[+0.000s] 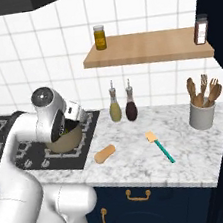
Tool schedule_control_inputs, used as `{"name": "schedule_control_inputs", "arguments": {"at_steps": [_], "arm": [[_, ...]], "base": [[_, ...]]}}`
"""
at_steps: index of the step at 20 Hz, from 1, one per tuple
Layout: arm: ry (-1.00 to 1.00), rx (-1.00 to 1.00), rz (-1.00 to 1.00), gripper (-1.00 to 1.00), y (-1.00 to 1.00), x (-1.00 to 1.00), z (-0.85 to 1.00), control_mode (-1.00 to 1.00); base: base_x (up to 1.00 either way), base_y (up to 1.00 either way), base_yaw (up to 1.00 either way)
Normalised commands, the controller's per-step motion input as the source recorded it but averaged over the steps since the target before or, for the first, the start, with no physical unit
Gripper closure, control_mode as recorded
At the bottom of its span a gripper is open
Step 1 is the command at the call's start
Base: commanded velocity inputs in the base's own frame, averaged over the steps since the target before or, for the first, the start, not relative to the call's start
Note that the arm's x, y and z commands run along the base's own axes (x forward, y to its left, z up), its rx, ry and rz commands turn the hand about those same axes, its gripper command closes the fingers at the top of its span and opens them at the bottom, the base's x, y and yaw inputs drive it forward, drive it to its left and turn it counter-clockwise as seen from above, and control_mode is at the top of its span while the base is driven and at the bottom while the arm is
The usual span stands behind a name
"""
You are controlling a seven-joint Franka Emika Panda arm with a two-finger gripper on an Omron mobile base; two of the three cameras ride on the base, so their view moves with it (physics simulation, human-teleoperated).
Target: Put the lime and squash in the pot. Retrieve the spatula and lightly stir the vegetables in the pot.
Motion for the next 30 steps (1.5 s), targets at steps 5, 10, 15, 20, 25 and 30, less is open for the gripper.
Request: {"name": "schedule_control_inputs", "arguments": {"at_steps": [5, 10, 15, 20, 25, 30], "arm": [[0.08, 0.00, -0.03, -1.00, -0.95, -0.99, 0.05, -1.00], [0.13, 0.00, 0.00, -1.00, -0.65, -0.48, -0.49, -1.00], [0.29, -0.01, -0.01, -1.00, -0.21, 0.25, -0.59, -1.00], [0.35, -0.07, -0.09, -1.00, 0.00, 0.52, -0.63, -1.00], [0.05, -0.02, -0.10, -1.00, 0.00, 0.33, -0.56, -1.00], [-0.03, 0.00, -0.03, -1.00, -0.01, 0.36, -0.75, -1.00]], "base": [[0.00, 0.00, 0.00], [0.00, 0.00, 0.00], [0.00, 0.00, 0.00], [0.00, 0.00, 0.00], [0.00, 0.00, 0.00], [0.00, 0.00, 0.00]]}}
